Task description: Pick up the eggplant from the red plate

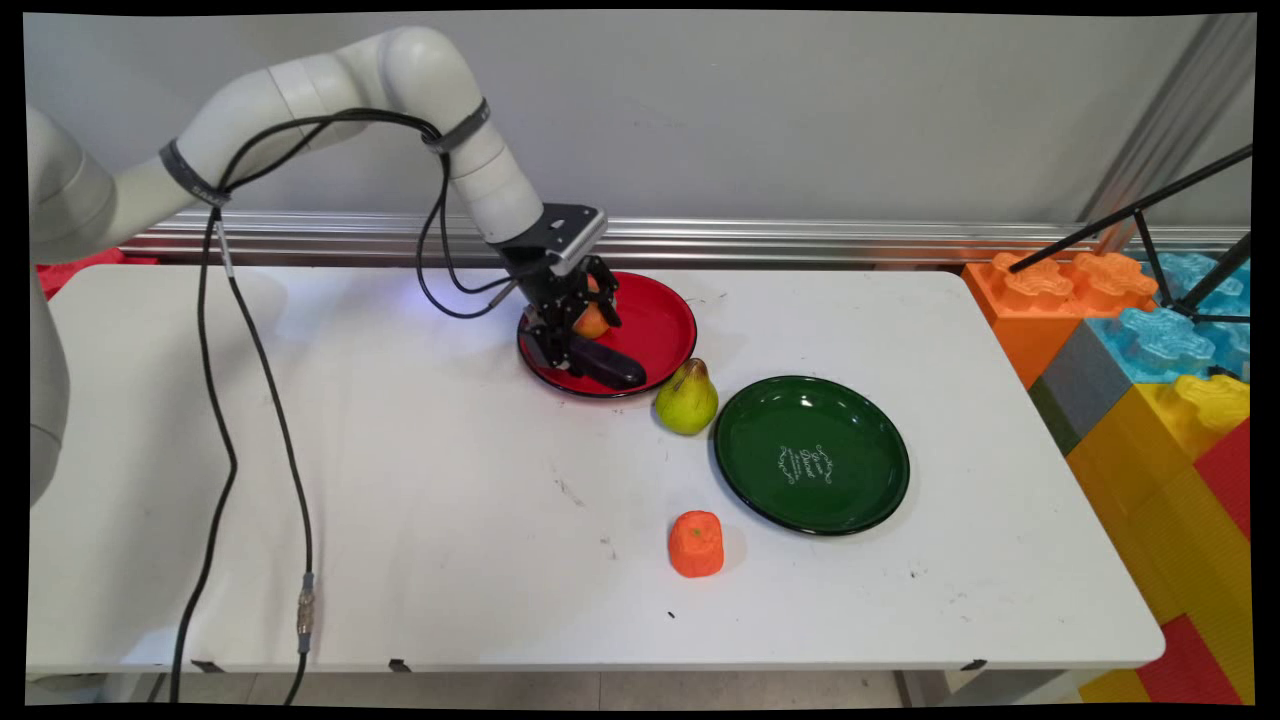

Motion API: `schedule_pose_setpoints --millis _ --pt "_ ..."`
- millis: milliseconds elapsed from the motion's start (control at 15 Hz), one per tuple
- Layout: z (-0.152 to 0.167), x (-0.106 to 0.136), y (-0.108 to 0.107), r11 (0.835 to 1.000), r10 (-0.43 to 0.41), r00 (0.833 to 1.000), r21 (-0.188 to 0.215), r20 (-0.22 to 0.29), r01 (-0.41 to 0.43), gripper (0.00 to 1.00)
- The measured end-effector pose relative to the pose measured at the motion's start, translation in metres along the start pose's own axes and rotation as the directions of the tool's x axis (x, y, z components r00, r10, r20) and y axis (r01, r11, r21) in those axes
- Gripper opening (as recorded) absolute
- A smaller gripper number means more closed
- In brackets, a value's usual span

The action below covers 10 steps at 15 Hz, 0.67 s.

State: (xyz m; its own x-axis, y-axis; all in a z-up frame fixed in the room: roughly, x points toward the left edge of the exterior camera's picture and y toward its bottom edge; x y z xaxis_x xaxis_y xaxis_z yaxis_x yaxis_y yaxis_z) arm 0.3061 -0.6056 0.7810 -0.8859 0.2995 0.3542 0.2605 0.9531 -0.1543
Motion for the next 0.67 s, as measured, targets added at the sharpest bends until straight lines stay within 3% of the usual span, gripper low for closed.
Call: schedule_pose_setpoints --millis 667 --pt "0.019 0.0 -0.004 1.0 0.01 1.0 0.011 -0.008 -0.01 1.0"
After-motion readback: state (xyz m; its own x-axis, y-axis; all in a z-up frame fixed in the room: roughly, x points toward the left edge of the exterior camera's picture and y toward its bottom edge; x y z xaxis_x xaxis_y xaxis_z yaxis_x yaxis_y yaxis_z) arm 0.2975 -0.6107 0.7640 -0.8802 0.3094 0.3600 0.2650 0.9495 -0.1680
